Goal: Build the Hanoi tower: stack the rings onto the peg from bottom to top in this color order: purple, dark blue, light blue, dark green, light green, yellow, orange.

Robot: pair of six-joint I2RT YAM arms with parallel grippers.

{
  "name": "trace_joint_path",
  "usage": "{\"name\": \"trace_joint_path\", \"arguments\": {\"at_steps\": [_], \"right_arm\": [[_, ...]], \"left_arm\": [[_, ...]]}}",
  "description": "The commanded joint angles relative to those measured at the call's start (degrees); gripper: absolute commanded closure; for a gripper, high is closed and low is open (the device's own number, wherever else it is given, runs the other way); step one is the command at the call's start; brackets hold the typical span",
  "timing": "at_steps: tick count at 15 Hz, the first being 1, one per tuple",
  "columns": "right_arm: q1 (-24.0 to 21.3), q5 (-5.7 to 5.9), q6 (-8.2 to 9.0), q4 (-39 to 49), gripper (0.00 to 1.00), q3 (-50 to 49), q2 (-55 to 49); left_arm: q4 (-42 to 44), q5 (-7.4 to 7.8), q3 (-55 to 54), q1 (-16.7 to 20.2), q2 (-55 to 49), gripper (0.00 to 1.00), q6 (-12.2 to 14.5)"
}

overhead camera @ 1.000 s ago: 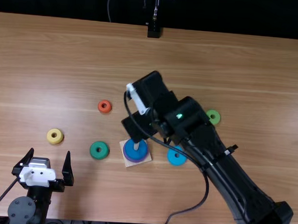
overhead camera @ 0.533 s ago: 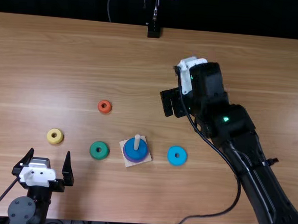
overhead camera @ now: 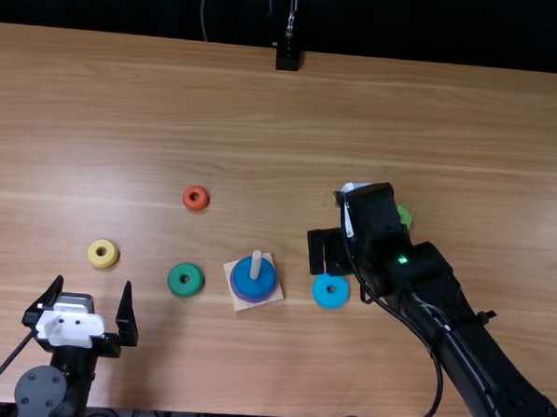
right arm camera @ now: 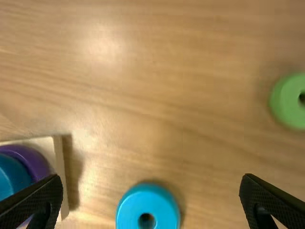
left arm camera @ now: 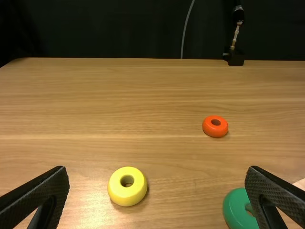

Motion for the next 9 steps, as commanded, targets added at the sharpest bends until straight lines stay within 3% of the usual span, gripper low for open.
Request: {"name": "trace_joint_path", "arguments": {"at_steps": [1, 9], "right_arm": [[0.02, 0.25, 4.08, 0.0, 0.0, -1.99, -1.28], [2.04, 0.04, 3.98, -0.64, 0.0, -6.03, -0.04]], "left_arm": [[-0.99, -0.26, -2.82, 0.46, -0.67, 0.0, 0.84], [-0.99, -0.26, -2.82, 0.46, -0.67, 0.0, 0.84]]}}
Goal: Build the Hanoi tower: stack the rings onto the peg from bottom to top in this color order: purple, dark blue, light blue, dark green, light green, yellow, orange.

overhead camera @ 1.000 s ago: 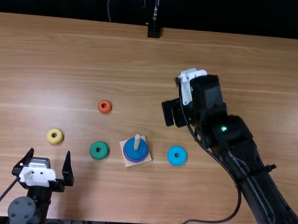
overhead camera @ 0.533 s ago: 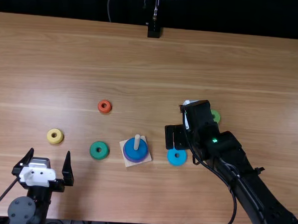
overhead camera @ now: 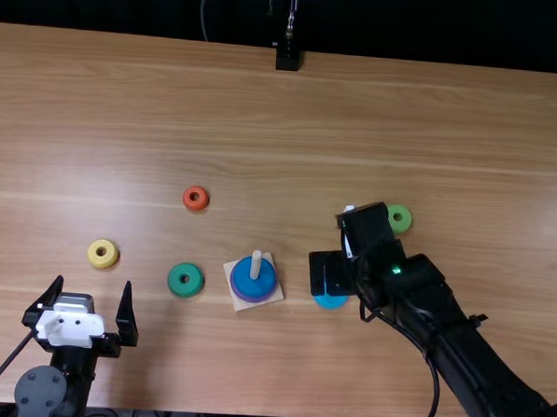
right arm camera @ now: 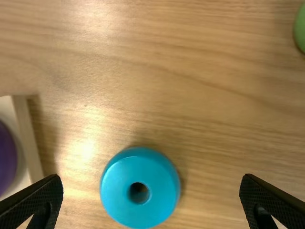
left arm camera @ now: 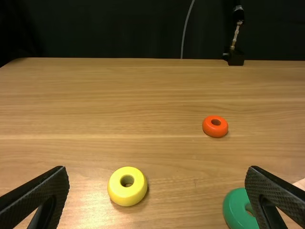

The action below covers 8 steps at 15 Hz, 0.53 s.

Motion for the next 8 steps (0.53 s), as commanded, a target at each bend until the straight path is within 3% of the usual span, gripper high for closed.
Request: {"name": "trace_joint_path", "arguments": {"at_steps": [1, 8], "right_arm": [[2.33, 0.59, 0.91, 0.12, 0.0, -0.33, 0.75], [4.53, 1.01, 0.69, -0.09, 0.0, -0.42, 5.76]], "left_arm": [[-0.97, -0.26, -2.82, 0.46, -0.67, 0.0, 0.87], [-0.97, -0.26, -2.82, 0.46, -0.67, 0.0, 0.87]]}}
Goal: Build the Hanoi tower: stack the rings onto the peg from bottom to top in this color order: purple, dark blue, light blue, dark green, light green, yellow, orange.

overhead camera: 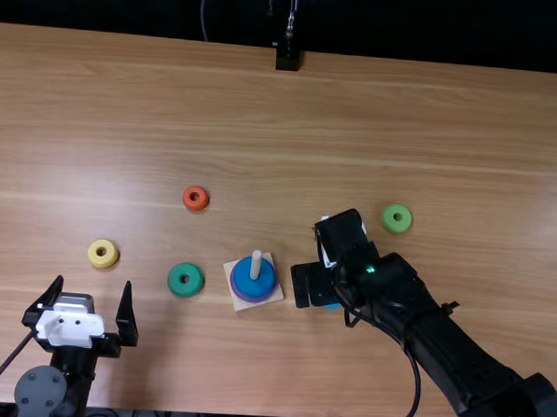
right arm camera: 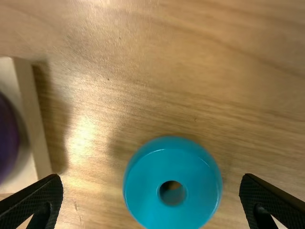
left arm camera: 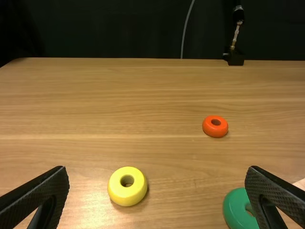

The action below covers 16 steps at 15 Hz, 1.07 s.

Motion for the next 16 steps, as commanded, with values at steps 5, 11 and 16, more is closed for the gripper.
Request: {"name": "trace_joint_path", "arguments": {"at_steps": [5, 11, 16], "right_arm": [[0.44, 1.16, 1.1, -0.6, 0.0, -0.42, 2.66], [0.44, 1.27, 1.1, -0.49, 0.0, -0.06, 4.6], [0.53, 1.27, 1.2, -0.49, 0.0, 0.02, 4.77]], "left_arm": [[-0.99, -0.24, -2.82, 0.46, -0.69, 0.0, 0.87], [-0.99, -0.24, -2.82, 0.46, -0.69, 0.0, 0.87], [-0.99, -0.24, -2.82, 0.46, -0.69, 0.0, 0.87]]}}
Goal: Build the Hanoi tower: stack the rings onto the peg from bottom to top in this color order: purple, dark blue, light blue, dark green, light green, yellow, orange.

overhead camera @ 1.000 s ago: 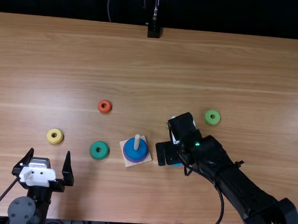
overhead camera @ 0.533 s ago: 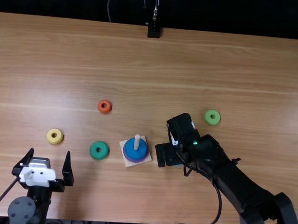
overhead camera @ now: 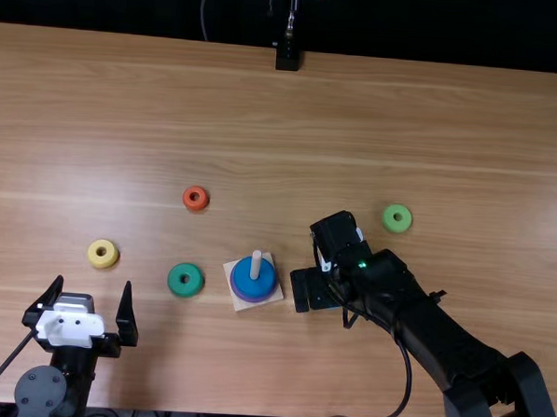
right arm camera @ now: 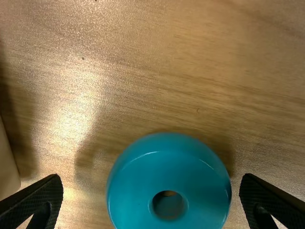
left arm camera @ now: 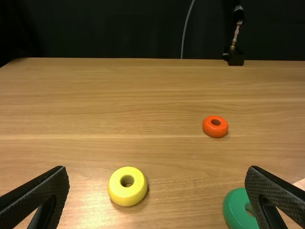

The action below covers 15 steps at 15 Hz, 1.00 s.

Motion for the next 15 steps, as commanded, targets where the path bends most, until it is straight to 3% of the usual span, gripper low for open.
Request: {"name": "trace_joint_path", "arguments": {"at_steps": [1, 5, 6, 7, 8, 9, 10, 15], "right_arm": [[0.55, 1.14, 1.12, 0.06, 0.0, 0.13, 1.19], [0.73, 1.14, 0.8, -2.47, 0.0, 0.22, 2.16], [0.64, 1.14, 0.69, -3.74, 0.08, 0.4, 2.16], [0.64, 1.14, 0.59, -3.95, 0.24, 0.4, 2.16], [0.64, 1.14, 0.59, -4.16, 0.5, 0.4, 2.16], [0.64, 1.24, 0.59, -4.16, 0.62, 0.31, 2.07], [0.55, 1.24, 0.59, -4.16, 0.65, 0.4, 2.07], [0.82, 1.24, 0.59, -3.95, 1.0, 0.4, 1.89]], "left_arm": [[-0.97, -0.24, -2.82, 0.46, -0.67, 0.0, 0.89], [-0.97, -0.24, -2.82, 0.46, -0.67, 0.0, 0.89], [-0.97, -0.24, -2.82, 0.46, -0.67, 0.0, 0.89], [-0.97, -0.24, -2.82, 0.46, -0.67, 0.0, 0.89], [-0.97, -0.24, -2.82, 0.54, -0.67, 0.0, 0.89], [-0.97, -0.24, -2.82, 0.46, -0.67, 0.0, 0.89], [-0.97, -0.24, -2.82, 0.46, -0.67, 0.0, 0.89], [-0.97, -0.24, -2.82, 0.46, -0.67, 0.0, 0.89]]}}
